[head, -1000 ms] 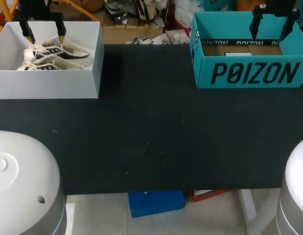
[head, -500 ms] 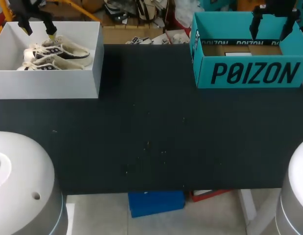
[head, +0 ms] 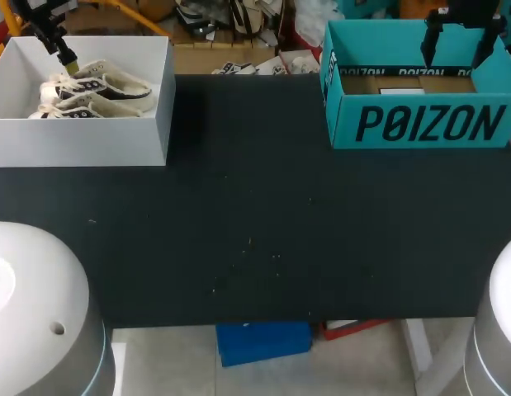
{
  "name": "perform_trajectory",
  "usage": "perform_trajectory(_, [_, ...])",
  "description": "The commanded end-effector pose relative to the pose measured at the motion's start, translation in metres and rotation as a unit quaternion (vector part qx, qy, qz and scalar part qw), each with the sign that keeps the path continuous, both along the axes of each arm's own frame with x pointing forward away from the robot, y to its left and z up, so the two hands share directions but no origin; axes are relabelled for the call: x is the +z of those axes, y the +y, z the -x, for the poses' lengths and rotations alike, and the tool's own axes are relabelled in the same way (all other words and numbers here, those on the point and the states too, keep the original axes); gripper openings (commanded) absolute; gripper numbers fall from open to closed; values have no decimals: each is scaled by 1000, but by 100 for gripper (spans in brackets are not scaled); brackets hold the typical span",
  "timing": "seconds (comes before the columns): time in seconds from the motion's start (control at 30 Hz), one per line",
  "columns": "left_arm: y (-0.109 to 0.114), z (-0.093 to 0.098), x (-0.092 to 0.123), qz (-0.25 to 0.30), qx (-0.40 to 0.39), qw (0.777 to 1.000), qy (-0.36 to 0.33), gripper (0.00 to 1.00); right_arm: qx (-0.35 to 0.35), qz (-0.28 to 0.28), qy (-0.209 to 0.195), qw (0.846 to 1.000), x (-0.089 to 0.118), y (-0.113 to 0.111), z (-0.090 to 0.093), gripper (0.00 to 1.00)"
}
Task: Take the shoe out of the shoebox, open the shoe tongue, remove and reinsert the insole, then place the shoe into the shoebox
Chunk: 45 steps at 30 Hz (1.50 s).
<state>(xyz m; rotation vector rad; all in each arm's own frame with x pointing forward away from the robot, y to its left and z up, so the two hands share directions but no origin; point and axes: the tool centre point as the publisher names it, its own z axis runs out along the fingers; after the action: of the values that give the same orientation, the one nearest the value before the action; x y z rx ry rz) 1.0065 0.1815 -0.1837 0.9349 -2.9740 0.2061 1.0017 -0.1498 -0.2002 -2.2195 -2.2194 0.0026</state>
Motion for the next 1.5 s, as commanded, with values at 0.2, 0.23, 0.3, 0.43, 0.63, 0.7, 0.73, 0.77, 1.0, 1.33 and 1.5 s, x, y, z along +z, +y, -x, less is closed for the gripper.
perform_trajectory(0.2, [-3, -13, 15, -56, -472, 875, -94, 100, 0, 0, 0, 1000, 0, 0, 0, 100])
perform_trajectory(0.23, [-3, -15, 15, -58, -505, 855, -98, 100, 0, 0, 0, 1000, 0, 0, 0, 100])
perform_trajectory(0.3, [-3, -20, 18, -70, -556, 821, -108, 100, 0, 0, 0, 1000, 0, 0, 0, 100])
perform_trajectory(0.43, [2, -19, 18, -73, -632, 765, -103, 100, 0, 0, 0, 1000, 0, 0, 0, 100])
perform_trajectory(0.63, [2, -19, 18, -73, -632, 765, -103, 100, 0, 0, 0, 1000, 0, 0, 0, 100])
perform_trajectory(0.7, [2, -19, 18, -73, -632, 765, -103, 100, 0, 0, 0, 1000, 0, 0, 0, 100])
perform_trajectory(0.73, [2, -18, 15, -72, -629, 767, -101, 100, 0, 0, 0, 1000, 0, 0, 0, 100])
perform_trajectory(0.77, [3, -18, 8, -79, -621, 774, -98, 100, 0, 0, 0, 1000, 0, 0, 0, 100])
perform_trajectory(1.0, [20, -42, -19, -91, -555, 824, -68, 47, 0, 0, 0, 1000, 0, 0, 0, 100])
perform_trajectory(1.33, [23, -66, -56, -80, -497, 863, -27, 47, 0, 0, 0, 1000, 0, 0, 0, 100])
perform_trajectory(1.5, [12, -71, -71, -73, -483, 872, -18, 48, 0, 0, 0, 1000, 0, 0, 0, 100])
